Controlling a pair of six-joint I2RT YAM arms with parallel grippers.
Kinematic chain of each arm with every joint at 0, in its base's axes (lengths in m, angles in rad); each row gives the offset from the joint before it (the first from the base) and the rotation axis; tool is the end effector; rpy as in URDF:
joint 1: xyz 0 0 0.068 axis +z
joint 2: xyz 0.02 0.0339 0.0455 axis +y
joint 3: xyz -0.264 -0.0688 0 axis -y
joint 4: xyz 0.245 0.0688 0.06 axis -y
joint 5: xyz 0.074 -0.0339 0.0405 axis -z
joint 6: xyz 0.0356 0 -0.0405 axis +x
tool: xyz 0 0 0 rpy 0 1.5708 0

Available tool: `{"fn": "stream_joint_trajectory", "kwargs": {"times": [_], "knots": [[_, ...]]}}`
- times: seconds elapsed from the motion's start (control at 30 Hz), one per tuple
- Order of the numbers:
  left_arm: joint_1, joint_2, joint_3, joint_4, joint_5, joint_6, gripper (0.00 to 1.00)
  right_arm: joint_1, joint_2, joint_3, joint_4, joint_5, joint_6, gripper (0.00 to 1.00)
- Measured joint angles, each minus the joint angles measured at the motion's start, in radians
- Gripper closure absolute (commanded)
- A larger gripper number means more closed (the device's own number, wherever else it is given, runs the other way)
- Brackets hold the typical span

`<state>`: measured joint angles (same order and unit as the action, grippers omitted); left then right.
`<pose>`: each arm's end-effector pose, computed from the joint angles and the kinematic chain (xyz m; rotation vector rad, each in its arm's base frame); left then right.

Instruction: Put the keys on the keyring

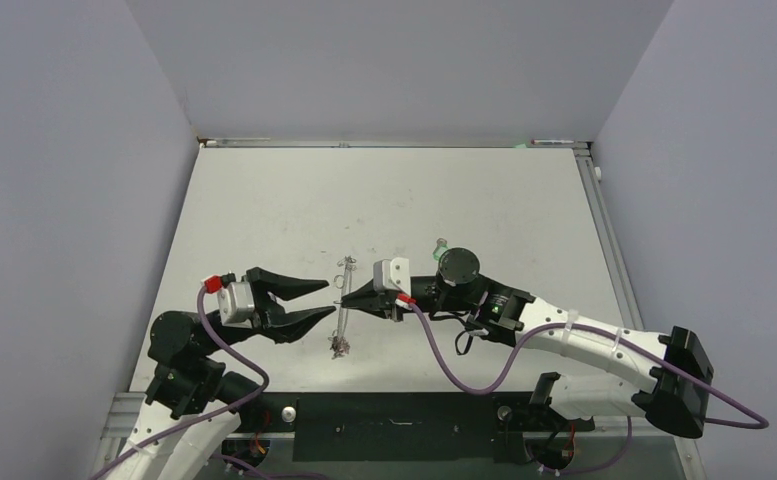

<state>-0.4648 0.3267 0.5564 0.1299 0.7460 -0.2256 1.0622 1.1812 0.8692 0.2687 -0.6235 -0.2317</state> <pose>0.0684 -0.0613 0.3477 0.8194 1.1144 -1.0319 0.1153 0.2495 0.3352 -1.4035 1.0116 1.1261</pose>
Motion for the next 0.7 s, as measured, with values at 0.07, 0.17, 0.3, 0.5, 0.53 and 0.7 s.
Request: {"fn": "stream_joint_trajectory", "kwargs": {"times": [0.07,0.17,0.3,0.5,0.53,0.7], "knots": [[0.000,0.000,0.000,-0.001,0.007,0.003,0.66,0.000,-0.013,0.000,-0.018,0.000,-0.006,0.95],[0.000,0.005,0.000,-0.003,0.027,0.005,0.71,0.000,-0.039,0.000,-0.034,-0.005,-0.013,0.95],[0.000,0.022,0.000,-0.002,0.057,0.003,0.72,0.000,-0.077,0.000,-0.039,-0.021,-0.012,0.95],[-0.001,0.039,0.000,-0.002,0.083,0.001,0.69,0.000,-0.100,0.000,-0.031,-0.041,-0.008,0.95],[-0.001,0.039,0.000,-0.002,0.089,0.001,0.69,0.000,-0.100,0.000,-0.031,-0.045,-0.007,0.95],[-0.005,0.058,0.000,0.009,0.117,-0.010,0.69,0.000,-0.100,0.000,-0.027,-0.056,0.005,0.95]]}}
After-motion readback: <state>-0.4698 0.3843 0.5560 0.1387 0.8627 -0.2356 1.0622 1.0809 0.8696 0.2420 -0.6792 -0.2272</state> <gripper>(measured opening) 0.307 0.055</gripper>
